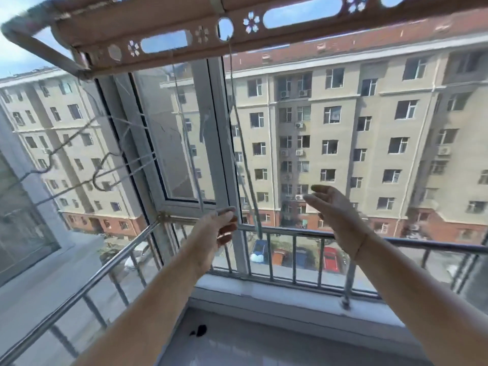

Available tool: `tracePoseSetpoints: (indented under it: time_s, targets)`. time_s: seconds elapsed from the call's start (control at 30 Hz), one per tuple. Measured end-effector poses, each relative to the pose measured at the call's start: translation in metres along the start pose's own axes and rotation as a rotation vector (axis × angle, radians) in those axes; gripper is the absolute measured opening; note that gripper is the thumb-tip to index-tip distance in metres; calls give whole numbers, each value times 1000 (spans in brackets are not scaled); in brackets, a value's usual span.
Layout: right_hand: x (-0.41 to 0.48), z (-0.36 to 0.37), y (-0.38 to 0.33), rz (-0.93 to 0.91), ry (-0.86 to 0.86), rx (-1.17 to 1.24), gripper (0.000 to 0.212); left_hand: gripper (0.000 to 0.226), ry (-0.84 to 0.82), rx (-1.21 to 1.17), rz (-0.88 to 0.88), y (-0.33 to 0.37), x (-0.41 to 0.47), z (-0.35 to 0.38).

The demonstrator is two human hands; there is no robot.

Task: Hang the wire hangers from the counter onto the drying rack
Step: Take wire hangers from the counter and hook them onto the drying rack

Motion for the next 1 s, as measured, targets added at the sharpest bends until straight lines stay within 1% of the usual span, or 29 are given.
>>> tracePoseSetpoints:
  time_s: [0.1, 0.2, 0.37, 0.53, 0.6, 0.73, 0.87, 1.0]
  targets:
    - [-9, -37, 3, -24, 88, -34, 48, 16, -162, 55, -48, -23, 2, 52]
    - [-23, -87, 5, -29, 193, -76, 61, 19, -280, 68, -38, -34, -1, 113]
    - [-59, -186, 2, -35, 343, -173, 58, 30, -487, 86, 8, -42, -15, 225]
    - [-114, -298, 0, -22, 496, -243, 67, 36, -701, 132, 9, -59, -50, 341]
    - [-143, -347, 1, -4, 570, -254, 66, 34, -768, 140, 6, -66, -71, 389]
    - [-205, -444, -5, 6, 692, -320, 60, 41, -887, 143, -12, -81, -120, 485]
    - [-269, -536, -11, 23, 809, -338, 57, 28, -985, 132, -15, -97, -173, 584]
    - [-336, -617, -15, 39, 915, -366, 53, 36, -1096, 145, -11, -114, -228, 672]
Point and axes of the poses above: each hand's wrist, its own x-axis towards the middle knuckle, its own z-axis out of the palm, y = z × x, the point moved 4 cm from there along x, towards the middle knuckle, and after that the axes turned 1 degree about y, right-handed, at the moved point
